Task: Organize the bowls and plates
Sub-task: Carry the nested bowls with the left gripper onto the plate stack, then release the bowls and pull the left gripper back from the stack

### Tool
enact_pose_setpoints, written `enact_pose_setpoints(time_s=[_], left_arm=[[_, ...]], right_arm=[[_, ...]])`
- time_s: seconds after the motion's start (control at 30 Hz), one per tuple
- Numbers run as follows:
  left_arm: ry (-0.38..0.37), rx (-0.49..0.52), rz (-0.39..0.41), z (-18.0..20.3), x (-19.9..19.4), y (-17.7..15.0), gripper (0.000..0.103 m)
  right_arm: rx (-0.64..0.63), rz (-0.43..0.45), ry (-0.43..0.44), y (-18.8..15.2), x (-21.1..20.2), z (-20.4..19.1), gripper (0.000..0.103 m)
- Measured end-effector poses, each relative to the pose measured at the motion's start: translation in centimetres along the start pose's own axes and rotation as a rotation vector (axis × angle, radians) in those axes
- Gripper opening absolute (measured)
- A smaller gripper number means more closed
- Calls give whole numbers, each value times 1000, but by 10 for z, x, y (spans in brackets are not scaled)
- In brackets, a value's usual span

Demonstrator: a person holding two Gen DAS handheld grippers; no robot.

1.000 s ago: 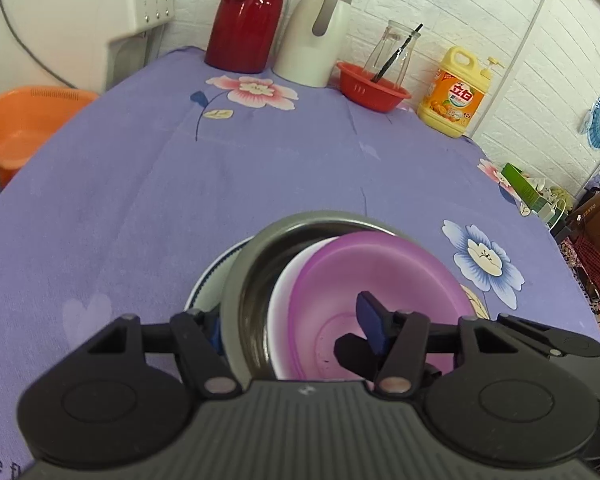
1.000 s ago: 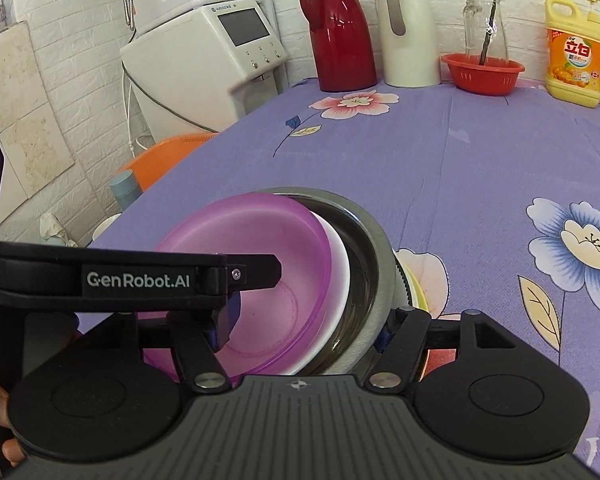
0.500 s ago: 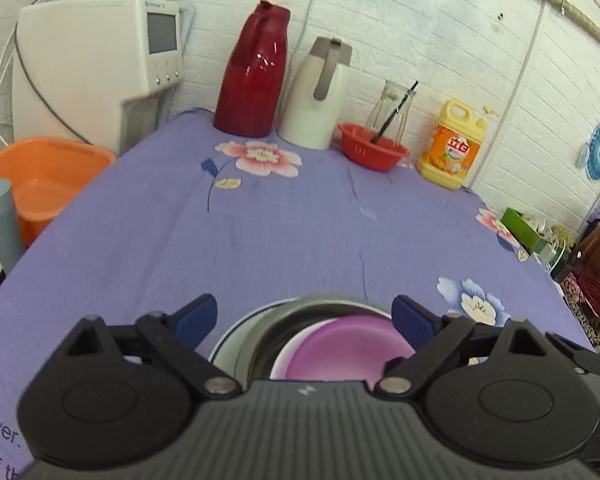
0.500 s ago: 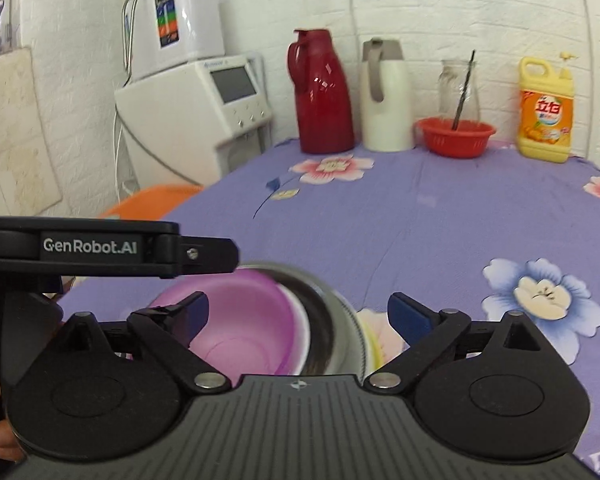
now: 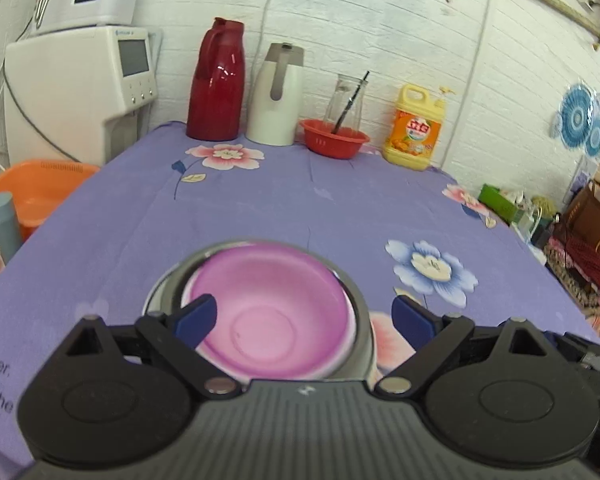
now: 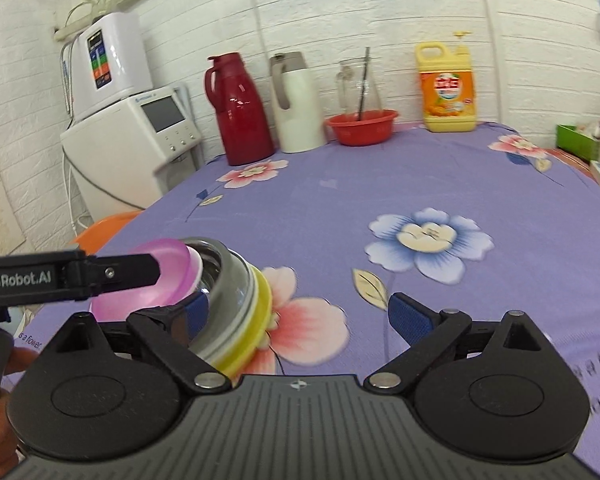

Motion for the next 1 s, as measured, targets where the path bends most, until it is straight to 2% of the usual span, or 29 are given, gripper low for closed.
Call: enact_pose_setpoints(time_s=[0.17,0.4,0.57,0.8,1.0], left_arm=[[49,59,0,18,-18,-31,94],[22,89,-12,35,-38,-68,94],[34,94,5,39,-54,-88,94],[69,99,28,35,-63,-99,94],[97,52,29,16,-63,-98,94]], right_arm=[[26,2,-40,-30,-23,21,103],[75,16,-67,-58,-48,41,103],[67,44,-77,-69,-67,44,103],[23,45,-73,-81,-72,34,103],[3,4,-127,-89,-70,34,103]])
Point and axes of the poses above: each gripper's, at about its wrist camera, not at the fingertips, and x roughly the way its jaws point, z to its right, y to its top, the point moved 9 cm from there along x, roughly the way its jaws point, and after that the axes turned 10 degrees about -y, right-handed, at the moved point
